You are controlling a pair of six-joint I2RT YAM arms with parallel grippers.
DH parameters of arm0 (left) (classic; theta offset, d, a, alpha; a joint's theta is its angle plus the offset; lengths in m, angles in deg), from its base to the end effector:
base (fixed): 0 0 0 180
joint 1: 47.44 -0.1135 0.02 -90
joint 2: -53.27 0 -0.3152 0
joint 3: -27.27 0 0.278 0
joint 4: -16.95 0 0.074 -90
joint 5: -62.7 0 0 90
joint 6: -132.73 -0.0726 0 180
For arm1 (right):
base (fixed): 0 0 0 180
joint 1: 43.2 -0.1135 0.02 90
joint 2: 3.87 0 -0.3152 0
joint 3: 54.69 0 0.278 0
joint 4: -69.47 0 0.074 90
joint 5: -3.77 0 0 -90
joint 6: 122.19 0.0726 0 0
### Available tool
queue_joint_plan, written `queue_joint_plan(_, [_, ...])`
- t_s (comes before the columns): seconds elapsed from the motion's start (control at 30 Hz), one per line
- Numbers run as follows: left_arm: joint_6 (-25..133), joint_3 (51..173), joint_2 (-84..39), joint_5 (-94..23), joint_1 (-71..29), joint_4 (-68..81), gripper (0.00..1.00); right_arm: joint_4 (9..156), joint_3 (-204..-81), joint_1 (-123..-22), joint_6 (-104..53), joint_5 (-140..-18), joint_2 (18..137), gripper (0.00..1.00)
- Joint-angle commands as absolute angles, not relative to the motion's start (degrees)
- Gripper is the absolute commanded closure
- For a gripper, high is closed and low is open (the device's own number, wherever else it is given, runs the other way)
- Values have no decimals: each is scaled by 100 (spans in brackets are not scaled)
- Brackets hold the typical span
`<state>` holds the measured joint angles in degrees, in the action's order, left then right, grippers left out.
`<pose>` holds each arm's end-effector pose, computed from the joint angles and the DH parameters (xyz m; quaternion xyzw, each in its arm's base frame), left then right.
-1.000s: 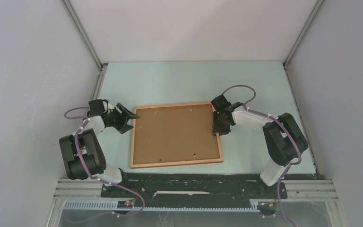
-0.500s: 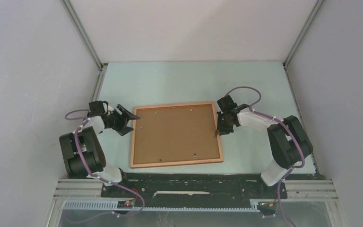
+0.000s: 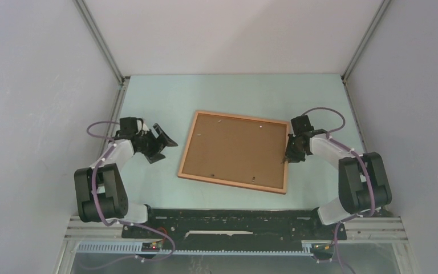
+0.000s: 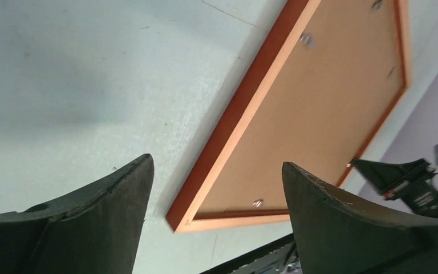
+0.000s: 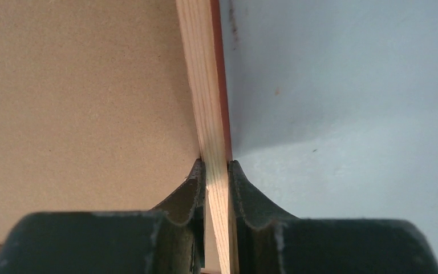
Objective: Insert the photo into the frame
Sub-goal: Move the photo frame to the center of the board.
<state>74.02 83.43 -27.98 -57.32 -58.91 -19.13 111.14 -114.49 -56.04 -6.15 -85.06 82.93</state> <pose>0.2913 0.0220 0.1873 -0.2810 0.8946 -0.2885 0.1937 0.2955 0.0689 0.1655 0.1111 0.9764 0.0711 0.1712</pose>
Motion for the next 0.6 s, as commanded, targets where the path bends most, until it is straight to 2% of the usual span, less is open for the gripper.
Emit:
queue_joint_plan(0.0, [6967, 8845, -2486, -5151, -5357, -2231, 11, 10901, -11723, -5481, -1171, -8409, 8108, 96])
queue_joint_plan(0.03, [6919, 8911, -2471, -5071, -5258, -2271, 8, 10882, -11778, -5485, -1272, -8348, 8150, 93])
queue_joint_plan(0.1, [6835, 9130, -2511, -4964, -5064, -2424, 3, 10874, -11876, -5467, -1402, -8387, 8252, 76])
queue_joint_plan(0.2, [6734, 9705, -2795, -4689, -4712, -2784, 2, 10777, -12070, -5389, -1585, -8417, 8490, 54])
queue_joint_plan(0.27, [6746, 10085, -3150, -4553, -4452, -2859, 1, 10650, -12267, -5252, -1593, -8331, 8715, 43])
queue_joint_plan(0.37, [6893, 10588, -3916, -4615, -4373, -2910, 2, 10526, -12677, -5037, -1488, -8078, 9126, 37])
queue_joint_plan(0.57, [6780, 11290, -4639, -4367, -4344, -2999, 2, 10510, -13123, -4906, -1449, -7792, 9774, 36])
